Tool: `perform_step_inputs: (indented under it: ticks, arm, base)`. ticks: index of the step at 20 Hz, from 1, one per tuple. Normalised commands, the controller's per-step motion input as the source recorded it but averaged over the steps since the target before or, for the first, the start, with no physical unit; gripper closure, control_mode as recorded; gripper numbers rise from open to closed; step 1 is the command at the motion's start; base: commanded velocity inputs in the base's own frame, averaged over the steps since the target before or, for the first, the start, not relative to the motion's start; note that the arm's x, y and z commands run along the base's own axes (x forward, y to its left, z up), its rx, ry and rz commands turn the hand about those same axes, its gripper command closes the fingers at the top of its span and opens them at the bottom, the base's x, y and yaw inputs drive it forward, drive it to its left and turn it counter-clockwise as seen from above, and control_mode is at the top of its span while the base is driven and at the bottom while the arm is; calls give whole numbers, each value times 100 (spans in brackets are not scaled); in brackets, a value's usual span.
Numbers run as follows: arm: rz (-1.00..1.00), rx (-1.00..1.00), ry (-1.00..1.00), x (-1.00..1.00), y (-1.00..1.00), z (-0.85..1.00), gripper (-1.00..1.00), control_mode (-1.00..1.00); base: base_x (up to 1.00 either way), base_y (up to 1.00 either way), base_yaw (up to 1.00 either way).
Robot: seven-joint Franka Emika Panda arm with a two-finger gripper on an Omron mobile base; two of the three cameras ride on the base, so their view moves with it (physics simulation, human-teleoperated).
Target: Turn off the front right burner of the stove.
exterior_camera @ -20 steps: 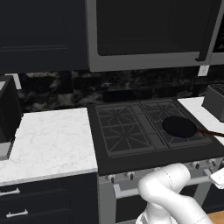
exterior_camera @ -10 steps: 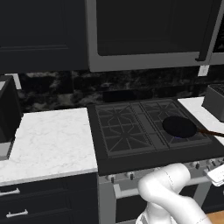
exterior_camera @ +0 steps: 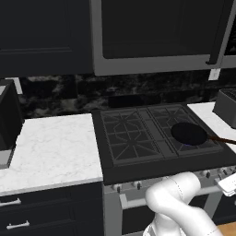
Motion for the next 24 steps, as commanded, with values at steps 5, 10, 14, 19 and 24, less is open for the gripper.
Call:
perform_step_inputs:
  ticks: [5,10,14,19,24]
  arm:
    - [0,2,-1,0,0,6,100,-100]
    - [0,5,-2,1,-3,17,100,-100]
    - [0,15,-1,2,-18,22,100,-100]
    - [-3,32,5,9,-21,44,100,-100]
    - [-7,37,9,16,-12,56,100,-100]
  base:
    - [0,0,0]
    - [0,0,0]
    - [0,0,0]
    - [0,0,0]
    - [0,0,0]
